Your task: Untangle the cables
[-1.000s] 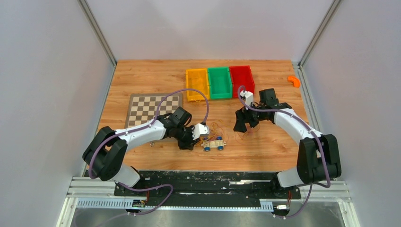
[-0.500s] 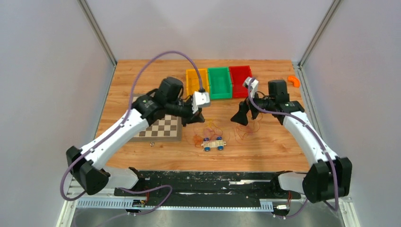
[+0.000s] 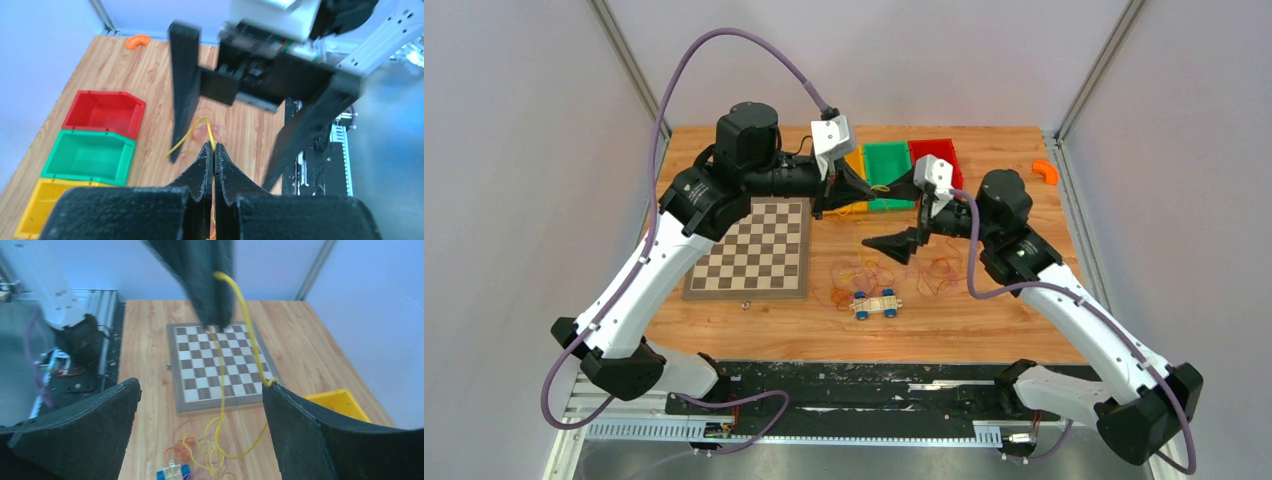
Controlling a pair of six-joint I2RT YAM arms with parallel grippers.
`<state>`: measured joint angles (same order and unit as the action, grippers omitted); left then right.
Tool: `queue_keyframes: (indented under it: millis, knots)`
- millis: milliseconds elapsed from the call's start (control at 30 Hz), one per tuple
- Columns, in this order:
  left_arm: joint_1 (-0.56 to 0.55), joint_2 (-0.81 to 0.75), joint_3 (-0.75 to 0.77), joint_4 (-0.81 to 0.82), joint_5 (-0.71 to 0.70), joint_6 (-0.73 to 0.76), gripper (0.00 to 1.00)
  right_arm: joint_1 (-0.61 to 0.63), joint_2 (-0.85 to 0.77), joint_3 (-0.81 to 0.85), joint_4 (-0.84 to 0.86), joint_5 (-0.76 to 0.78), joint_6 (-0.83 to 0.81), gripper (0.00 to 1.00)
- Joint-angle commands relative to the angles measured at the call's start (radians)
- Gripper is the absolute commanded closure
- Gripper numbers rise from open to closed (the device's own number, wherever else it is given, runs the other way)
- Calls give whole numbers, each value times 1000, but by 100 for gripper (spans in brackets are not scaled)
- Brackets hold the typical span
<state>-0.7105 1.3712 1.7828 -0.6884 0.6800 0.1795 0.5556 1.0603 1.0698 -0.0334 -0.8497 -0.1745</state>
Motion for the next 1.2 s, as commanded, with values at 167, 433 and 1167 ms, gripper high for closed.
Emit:
queue_keyframes:
  millis: [167, 433, 1167]
  knots:
    - [66, 0, 199, 277, 4, -252, 100, 12, 159, -174, 273, 173, 50, 44]
    - [98, 39, 395, 511, -188, -354, 100, 14, 199, -359, 353, 186, 90, 64]
    - [196, 166, 513, 654, -292, -402, 100, 33, 293, -111, 348, 113, 159, 5]
